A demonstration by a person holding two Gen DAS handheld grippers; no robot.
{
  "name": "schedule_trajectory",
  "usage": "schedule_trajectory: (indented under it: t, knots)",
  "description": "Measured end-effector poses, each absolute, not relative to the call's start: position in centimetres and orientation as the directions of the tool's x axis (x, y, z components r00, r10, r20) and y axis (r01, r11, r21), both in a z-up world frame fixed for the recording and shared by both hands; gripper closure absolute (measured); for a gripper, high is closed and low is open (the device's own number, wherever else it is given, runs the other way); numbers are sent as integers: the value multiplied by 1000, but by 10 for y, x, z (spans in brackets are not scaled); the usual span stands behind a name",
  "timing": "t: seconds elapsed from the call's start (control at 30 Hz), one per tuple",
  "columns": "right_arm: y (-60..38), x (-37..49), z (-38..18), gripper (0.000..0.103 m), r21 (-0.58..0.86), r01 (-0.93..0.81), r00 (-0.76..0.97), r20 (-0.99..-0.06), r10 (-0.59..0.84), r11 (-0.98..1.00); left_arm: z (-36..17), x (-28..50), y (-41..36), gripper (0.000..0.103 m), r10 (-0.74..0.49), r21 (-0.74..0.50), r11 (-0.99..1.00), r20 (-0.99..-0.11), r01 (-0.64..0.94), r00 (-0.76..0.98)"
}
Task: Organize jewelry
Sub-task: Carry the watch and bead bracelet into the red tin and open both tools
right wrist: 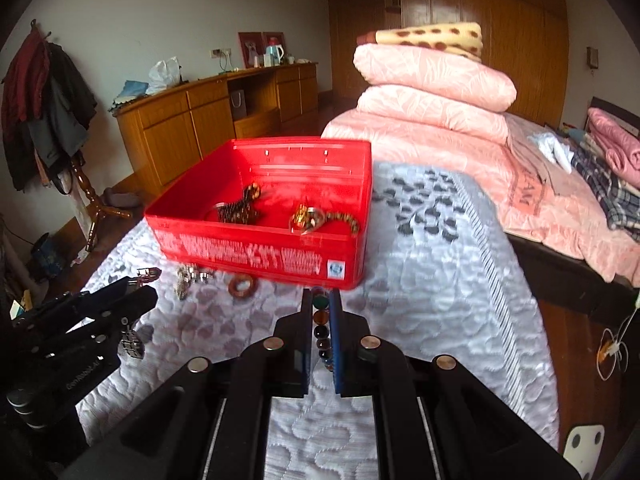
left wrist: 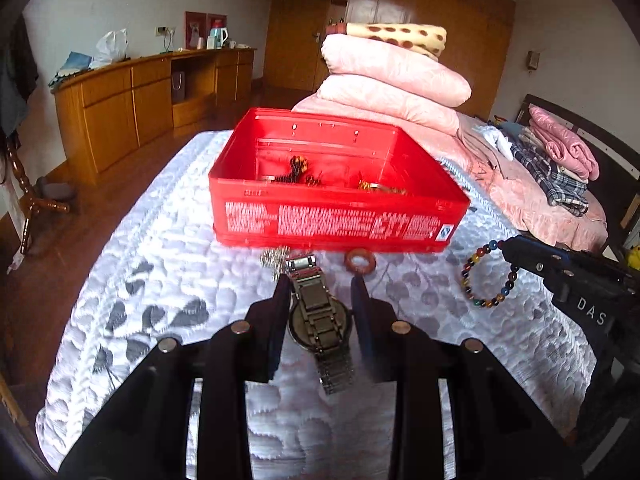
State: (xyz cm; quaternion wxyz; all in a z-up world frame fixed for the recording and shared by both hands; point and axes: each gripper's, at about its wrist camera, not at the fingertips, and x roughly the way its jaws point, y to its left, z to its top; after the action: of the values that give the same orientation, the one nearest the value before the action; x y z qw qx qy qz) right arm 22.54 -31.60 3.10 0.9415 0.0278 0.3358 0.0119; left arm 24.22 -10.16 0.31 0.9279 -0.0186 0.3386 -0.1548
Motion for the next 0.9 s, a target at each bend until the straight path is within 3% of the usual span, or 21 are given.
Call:
schedule_trajectory:
  t: [0.57, 0.9]
  knots:
    - [-314, 299, 95, 95, 86, -38, 839, -538, 79, 996, 71, 313, -121, 74, -311, -120, 949, -525, 293, 792]
    - [-314, 369, 59, 95, 161, -33, 797, -591, 123, 986, 52, 385, -135, 74, -296, -125, 953, -578, 277, 760]
